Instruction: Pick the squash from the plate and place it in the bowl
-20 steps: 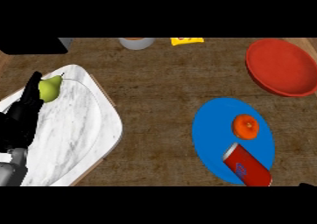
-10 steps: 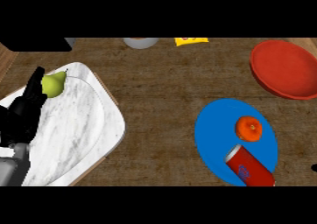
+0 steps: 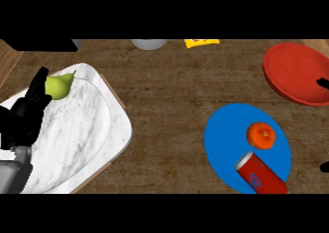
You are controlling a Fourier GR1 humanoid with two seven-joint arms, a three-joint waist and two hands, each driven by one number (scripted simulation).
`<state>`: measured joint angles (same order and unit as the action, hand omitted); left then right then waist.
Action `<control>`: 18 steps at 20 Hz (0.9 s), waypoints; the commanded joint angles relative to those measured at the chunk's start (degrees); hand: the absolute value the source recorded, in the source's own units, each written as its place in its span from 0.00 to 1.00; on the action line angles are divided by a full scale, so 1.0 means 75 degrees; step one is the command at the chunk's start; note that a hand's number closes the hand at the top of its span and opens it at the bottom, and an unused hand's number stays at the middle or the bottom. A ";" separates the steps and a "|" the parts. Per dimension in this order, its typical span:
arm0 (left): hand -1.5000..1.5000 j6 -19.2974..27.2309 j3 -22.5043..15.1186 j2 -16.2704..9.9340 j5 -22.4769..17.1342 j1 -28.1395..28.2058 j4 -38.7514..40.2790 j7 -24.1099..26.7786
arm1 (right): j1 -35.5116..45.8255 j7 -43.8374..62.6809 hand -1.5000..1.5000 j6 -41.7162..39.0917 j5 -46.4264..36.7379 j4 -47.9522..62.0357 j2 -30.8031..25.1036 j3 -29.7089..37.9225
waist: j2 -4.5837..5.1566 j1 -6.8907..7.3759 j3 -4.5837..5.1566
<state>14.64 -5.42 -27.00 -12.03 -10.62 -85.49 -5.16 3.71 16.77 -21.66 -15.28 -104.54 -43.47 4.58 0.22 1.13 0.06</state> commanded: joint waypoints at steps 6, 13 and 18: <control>0.50 -0.0379 0.0488 -0.0112 -0.0046 0.0455 -0.0214 0.0058 | 0.1234 0.0652 0.00 -0.1583 -0.0100 0.1205 0.0289 -0.1136 | -0.0023 -0.0057 -0.0005; 0.50 -0.0121 0.0192 0.0365 0.0498 0.0497 -0.0729 -0.0332 | 0.1740 0.1197 0.00 -0.2280 -0.0809 0.1830 0.0800 -0.1768 | -0.0035 -0.0096 -0.0007; 0.50 -0.0112 0.0309 0.0739 0.0608 0.0556 -0.0455 -0.0044 | 0.1623 0.0056 0.00 -0.0985 -0.2347 0.2261 0.0900 -0.1951 | -0.0028 -0.0107 -0.0011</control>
<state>12.70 -2.41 -23.69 -8.65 -7.86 -87.12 -5.01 16.27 20.76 -33.97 -26.65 -88.76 -37.50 -9.09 0.05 0.38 -0.01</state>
